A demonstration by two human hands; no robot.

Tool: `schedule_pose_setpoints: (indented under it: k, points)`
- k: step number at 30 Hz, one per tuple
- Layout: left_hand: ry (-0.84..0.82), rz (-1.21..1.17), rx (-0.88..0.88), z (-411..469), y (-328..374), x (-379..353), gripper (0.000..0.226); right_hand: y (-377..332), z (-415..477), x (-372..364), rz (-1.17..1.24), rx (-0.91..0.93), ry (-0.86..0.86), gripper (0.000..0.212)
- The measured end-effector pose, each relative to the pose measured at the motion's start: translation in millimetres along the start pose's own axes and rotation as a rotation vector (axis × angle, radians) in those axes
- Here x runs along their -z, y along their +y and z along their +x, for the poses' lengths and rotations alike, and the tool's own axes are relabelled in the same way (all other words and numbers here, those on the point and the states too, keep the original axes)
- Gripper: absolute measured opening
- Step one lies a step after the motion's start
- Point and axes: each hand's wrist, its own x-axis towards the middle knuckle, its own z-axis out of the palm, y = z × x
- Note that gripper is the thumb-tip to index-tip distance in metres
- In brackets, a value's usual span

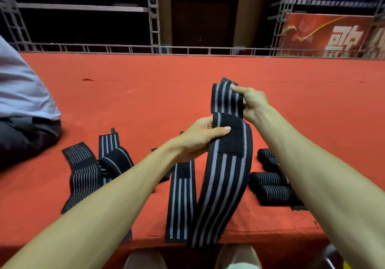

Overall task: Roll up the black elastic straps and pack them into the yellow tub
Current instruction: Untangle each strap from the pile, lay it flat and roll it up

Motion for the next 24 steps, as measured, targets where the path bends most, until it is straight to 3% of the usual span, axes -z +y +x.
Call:
schedule_pose_setpoints:
  k: [11,18,24]
  points:
    - [0.182,0.175,0.297,49,-138,45,0.024,118,99,15,-0.349,-0.025,0.056,0.024]
    - [0.274,0.475,0.411,87,-183,74,0.025,193,178,14,-0.494,-0.017,0.094,0.026]
    - [0.377,0.526,0.446,103,-192,73,0.031,234,205,20,-0.54,-0.068,0.181,0.023]
